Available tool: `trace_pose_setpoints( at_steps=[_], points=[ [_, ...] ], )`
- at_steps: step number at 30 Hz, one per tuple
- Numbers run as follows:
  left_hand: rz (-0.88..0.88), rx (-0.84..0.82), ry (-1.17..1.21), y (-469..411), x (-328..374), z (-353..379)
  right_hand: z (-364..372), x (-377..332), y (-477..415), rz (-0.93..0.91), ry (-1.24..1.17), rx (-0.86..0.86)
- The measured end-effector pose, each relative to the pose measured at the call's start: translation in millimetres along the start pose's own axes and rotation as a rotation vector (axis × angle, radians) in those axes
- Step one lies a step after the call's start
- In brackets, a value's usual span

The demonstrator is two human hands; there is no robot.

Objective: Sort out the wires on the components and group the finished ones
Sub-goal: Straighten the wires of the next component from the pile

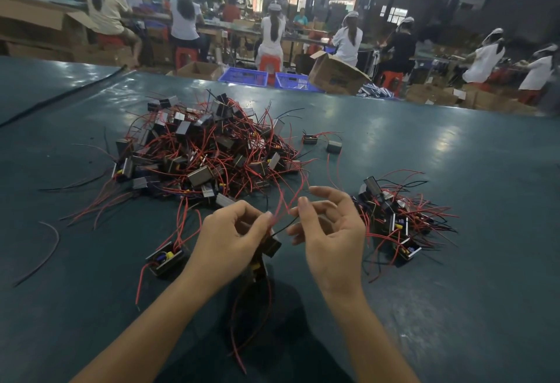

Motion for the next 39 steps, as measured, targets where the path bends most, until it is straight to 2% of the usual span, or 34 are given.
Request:
trace_pose_setpoints(
  at_steps=[3,7,10,13,16,23,25,28,30,33,39],
  points=[
    [-0.062,0.084,0.097,-4,-1,-6,-6,-1,-2,-0.031,-0.018,0.110],
    [-0.140,0.151,0.300,-7,-2,-9,-6,1,-2,-0.023,-0.036,0.122],
    [-0.103,0.163,0.293,-7,0,-10,-9,2,-3,-0.011,-0.058,0.142],
    [-0.017,0.184,0.189,-7,2,-13,-13,3,-6,-0.011,-0.067,0.182],
    [0.036,0.136,0.099,-6,2,-11,-12,4,-8,0.003,-0.074,0.179],
    [0.032,-0.092,0.155,-4,1,1,-5,9,-5,0.035,0.021,0.072],
    [0.032,-0.089,0.138,-3,0,0,-6,9,-5,0.043,0.022,0.065],
    [0.121,-0.039,0.023,-5,4,-8,-7,9,-6,0.063,0.008,0.057],
    [0.156,-0.028,0.100,-6,8,-11,-6,9,-6,0.068,0.009,0.055],
    [0.107,-0.066,0.309,-4,12,-9,-4,9,-5,0.063,0.016,0.037],
    [0.092,-0.163,0.421,1,15,-2,-4,8,-5,0.056,0.014,0.030]
  ],
)
Point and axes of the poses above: each hand's wrist, its own y-axis away from the middle knuckle, its own z-axis out of the palm, x = y × z, the point moved 3 cm from there along -y, towards the middle knuckle, and after that the axes turned 11 degrees about y, right-handed, at the moved point
